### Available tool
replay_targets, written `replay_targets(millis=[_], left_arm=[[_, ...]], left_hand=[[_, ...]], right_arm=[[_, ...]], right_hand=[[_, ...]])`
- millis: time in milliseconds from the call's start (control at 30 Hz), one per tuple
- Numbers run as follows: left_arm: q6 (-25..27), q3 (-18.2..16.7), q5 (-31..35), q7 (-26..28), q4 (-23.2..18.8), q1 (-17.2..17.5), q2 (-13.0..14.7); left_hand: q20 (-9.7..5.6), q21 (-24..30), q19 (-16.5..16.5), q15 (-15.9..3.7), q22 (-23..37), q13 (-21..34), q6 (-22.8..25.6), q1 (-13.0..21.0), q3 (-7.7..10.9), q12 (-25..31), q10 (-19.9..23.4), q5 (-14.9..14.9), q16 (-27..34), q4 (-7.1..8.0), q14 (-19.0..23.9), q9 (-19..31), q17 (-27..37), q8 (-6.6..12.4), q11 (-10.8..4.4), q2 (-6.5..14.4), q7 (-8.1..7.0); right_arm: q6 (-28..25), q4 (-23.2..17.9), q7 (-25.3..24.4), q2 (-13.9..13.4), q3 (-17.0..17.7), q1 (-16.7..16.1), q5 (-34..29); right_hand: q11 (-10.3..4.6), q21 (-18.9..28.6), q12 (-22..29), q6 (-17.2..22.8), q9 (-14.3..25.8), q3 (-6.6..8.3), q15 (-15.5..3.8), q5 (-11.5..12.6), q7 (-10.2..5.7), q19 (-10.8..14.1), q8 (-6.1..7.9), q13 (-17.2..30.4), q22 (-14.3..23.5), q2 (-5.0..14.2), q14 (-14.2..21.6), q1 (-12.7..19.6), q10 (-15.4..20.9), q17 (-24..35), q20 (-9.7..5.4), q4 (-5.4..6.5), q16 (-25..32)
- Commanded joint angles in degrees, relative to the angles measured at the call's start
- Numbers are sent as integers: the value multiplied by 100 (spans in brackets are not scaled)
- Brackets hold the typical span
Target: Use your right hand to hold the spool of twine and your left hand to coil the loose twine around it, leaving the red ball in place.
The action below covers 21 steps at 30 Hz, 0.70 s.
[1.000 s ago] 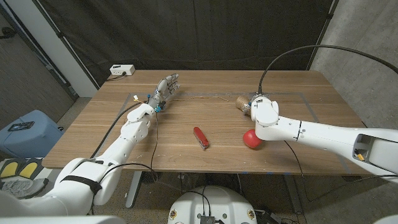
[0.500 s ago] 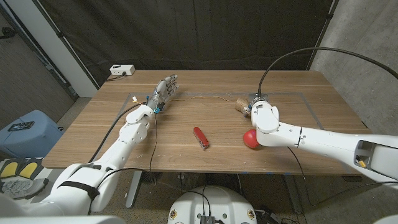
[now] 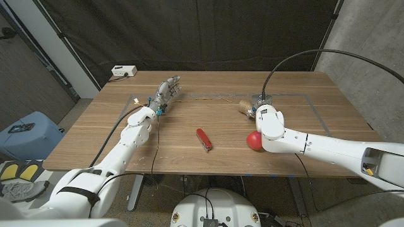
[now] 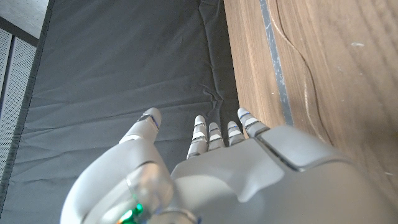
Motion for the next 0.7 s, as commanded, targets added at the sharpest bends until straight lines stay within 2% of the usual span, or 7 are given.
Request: replay_targets(millis=[33,700], left_arm=[[21,-34,4,0,14,9,9],[-31,-15,19,-64,261,-160,-60]], left_hand=[[14,-13,40,-8,17,20,59,55,8,6,3,30,27,13,37,25,19,29,56,23,-29],[11,-19,47,-7,17,20,93,65,10,10,17,33,25,11,45,29,18,29,69,21,-15]], right_arm=[[165,79,-97,56,139,-149,-244],[294,115,-142,61,390,-306,-406]], right_hand=[[-12,38,56,129,17,46,-303,-2,-53,68,70,-4,15,30,105,73,103,32,-12,4,41],[-68,23,60,191,40,63,-378,-7,-82,130,120,-45,16,31,184,121,197,85,-36,20,36]])
